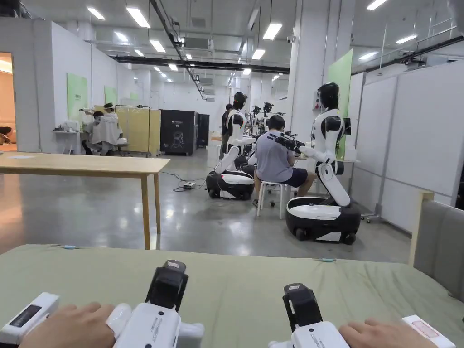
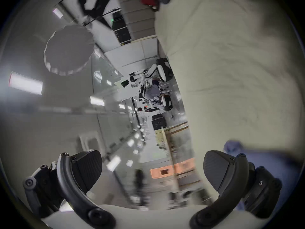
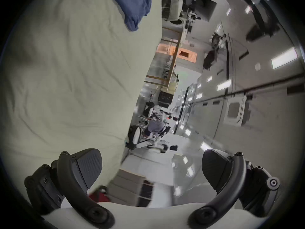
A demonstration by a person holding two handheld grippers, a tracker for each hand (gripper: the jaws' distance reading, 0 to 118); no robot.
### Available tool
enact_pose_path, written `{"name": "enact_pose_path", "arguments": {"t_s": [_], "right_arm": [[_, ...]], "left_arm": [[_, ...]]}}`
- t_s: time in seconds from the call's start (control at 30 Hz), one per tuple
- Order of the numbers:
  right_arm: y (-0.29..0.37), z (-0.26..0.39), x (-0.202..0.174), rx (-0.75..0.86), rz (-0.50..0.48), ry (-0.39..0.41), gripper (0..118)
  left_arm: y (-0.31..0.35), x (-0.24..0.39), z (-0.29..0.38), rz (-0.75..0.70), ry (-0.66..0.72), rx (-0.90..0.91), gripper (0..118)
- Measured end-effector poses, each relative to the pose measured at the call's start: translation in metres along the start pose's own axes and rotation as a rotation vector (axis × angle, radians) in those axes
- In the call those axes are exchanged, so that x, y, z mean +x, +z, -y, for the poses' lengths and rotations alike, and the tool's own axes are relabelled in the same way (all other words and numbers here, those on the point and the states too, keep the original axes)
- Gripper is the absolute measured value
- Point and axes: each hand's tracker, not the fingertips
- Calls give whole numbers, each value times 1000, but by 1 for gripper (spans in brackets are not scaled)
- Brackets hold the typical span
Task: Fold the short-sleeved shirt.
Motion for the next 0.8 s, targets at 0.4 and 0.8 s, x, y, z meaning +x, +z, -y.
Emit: {"name": "enact_pose_path", "arguments": {"t_s": [0.4, 0.8], "right_arm": [[17, 48, 60, 130, -75, -1942, 118], [26, 54, 59, 84, 31, -1862, 116]], "left_arm": [[15, -53, 49, 4, 1826, 106, 118], [14, -45, 45, -11, 1733, 34, 111]]}}
